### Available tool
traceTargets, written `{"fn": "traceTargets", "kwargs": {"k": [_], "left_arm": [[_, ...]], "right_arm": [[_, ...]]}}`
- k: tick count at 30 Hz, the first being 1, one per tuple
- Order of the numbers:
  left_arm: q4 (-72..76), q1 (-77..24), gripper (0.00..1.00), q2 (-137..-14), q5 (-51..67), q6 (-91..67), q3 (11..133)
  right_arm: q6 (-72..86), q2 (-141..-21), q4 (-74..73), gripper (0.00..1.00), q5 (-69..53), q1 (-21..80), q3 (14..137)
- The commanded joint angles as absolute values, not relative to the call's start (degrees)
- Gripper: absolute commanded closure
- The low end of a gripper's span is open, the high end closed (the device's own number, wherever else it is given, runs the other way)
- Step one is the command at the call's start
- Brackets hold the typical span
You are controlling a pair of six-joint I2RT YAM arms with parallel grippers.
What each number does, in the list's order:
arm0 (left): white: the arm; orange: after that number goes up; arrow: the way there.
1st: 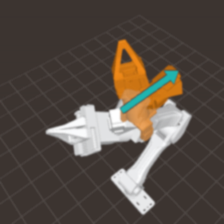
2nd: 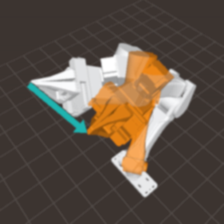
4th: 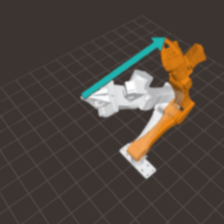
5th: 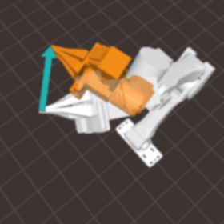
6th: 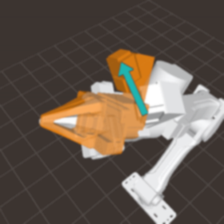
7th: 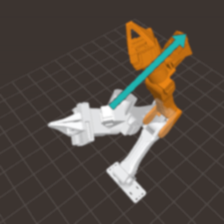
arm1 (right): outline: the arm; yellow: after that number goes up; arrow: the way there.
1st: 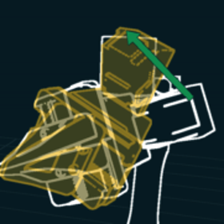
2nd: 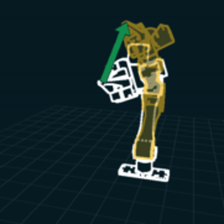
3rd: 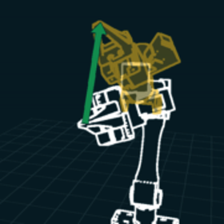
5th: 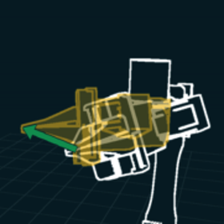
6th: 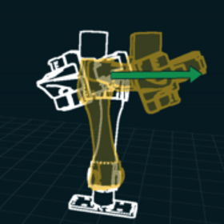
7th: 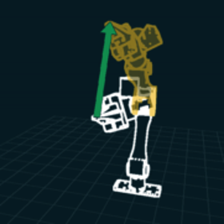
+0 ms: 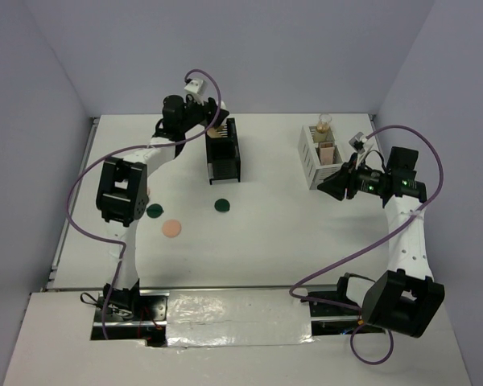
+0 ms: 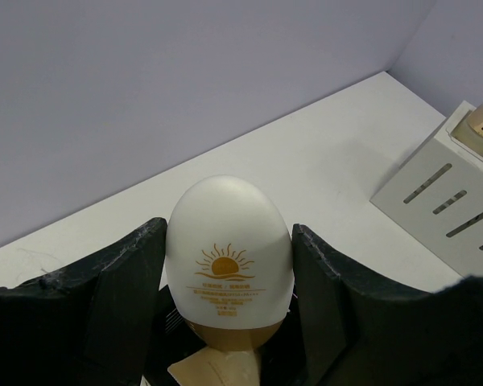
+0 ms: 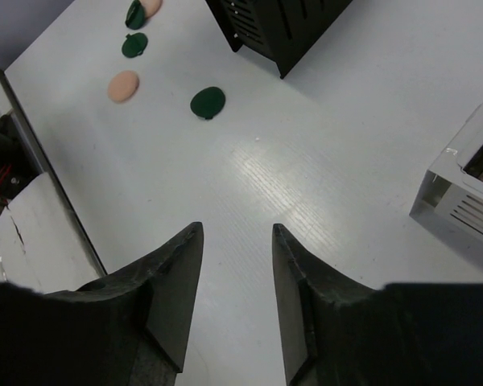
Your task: Organize the makeup
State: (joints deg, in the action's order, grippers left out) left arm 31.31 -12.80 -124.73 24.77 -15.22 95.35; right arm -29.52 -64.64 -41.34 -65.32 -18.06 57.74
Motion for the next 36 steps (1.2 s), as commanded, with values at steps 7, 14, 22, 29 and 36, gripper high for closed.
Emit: {"fn": "traceTargets", "kwargs": {"k": [7, 14, 22, 29, 36], "left_arm": [[34.28, -13.01, 0.34, -123.84, 24.17, -14.76, 94.75], [34.37, -13.18, 0.32, -122.61, 24.52, -14.77, 93.69], [35.33, -13.36, 0.18, -120.33, 24.96, -15.38, 91.41], [35.07, -13.45, 0.15, -116.46, 25.66, -15.38, 91.76], [32.79, -13.27, 0.24, -109.26, 25.75, -16.26, 92.20]], "right_arm": [[-29.97, -63.02, -40.61, 0.49, -65.74, -17.31, 58.01], [-30.15, -63.02, -40.61, 0.48, -65.74, -17.23, 58.01], [-30.67, -62.84, -40.95, 0.47, -65.74, -17.05, 57.92], [-36.19, -62.40, -43.94, 0.30, -63.72, -14.07, 58.53], [-40.08, -61.61, -44.22, 0.21, -58.55, -6.08, 58.89]]}}
